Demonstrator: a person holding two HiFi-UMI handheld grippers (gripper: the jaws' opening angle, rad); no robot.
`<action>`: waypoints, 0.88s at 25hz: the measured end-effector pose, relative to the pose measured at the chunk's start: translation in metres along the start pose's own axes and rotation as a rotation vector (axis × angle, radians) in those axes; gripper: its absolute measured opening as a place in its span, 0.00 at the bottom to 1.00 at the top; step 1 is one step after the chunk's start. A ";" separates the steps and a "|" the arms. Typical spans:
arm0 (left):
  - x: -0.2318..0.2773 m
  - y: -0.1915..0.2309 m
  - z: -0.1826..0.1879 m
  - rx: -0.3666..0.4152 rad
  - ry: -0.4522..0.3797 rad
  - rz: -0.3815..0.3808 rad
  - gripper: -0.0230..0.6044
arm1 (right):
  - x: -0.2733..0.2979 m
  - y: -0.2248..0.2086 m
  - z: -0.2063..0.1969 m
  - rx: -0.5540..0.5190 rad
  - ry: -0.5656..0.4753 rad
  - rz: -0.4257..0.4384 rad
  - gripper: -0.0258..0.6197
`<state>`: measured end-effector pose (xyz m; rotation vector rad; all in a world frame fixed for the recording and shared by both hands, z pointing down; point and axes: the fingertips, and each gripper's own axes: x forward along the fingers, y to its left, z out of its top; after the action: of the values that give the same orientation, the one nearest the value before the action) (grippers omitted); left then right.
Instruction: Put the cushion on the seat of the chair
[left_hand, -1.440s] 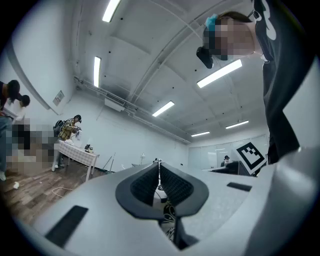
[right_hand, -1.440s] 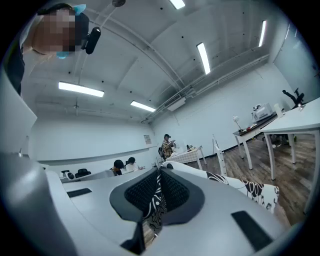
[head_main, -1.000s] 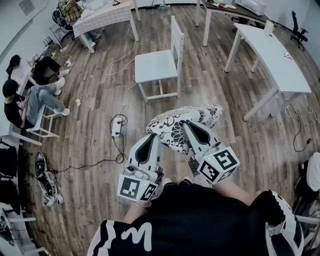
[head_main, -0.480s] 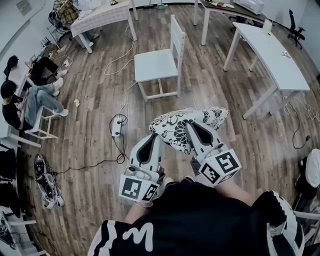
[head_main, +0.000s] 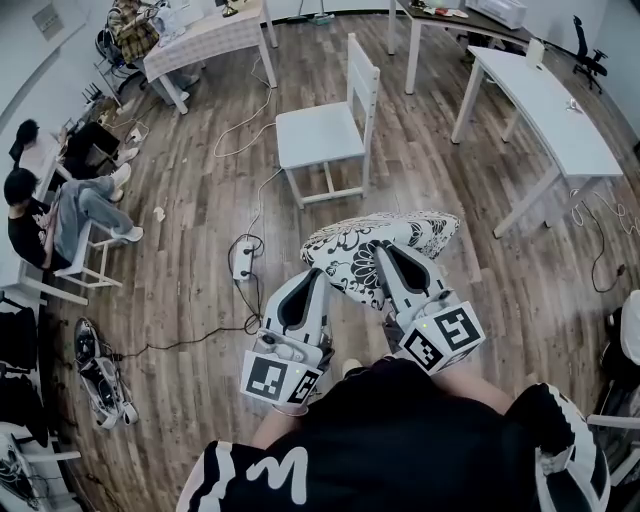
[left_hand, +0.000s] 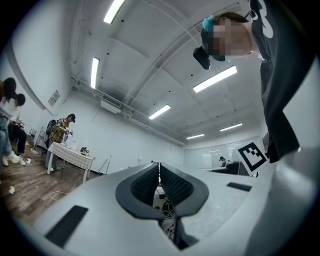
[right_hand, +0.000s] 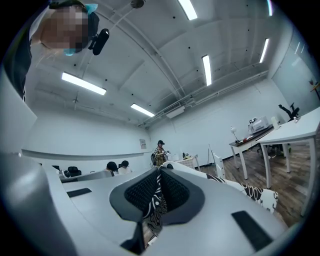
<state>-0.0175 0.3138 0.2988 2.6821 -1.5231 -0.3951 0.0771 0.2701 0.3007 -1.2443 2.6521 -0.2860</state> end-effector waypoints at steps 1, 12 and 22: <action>-0.002 0.003 0.000 -0.002 0.000 0.000 0.06 | 0.000 0.002 -0.002 0.000 0.000 -0.003 0.09; -0.003 0.012 -0.012 -0.043 0.019 -0.026 0.06 | -0.001 -0.001 -0.014 0.016 0.018 -0.059 0.09; 0.020 0.031 -0.015 -0.033 0.023 -0.016 0.06 | 0.029 -0.014 -0.015 0.009 0.027 -0.031 0.09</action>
<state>-0.0302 0.2796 0.3137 2.6660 -1.4772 -0.3851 0.0656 0.2402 0.3164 -1.2883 2.6533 -0.3209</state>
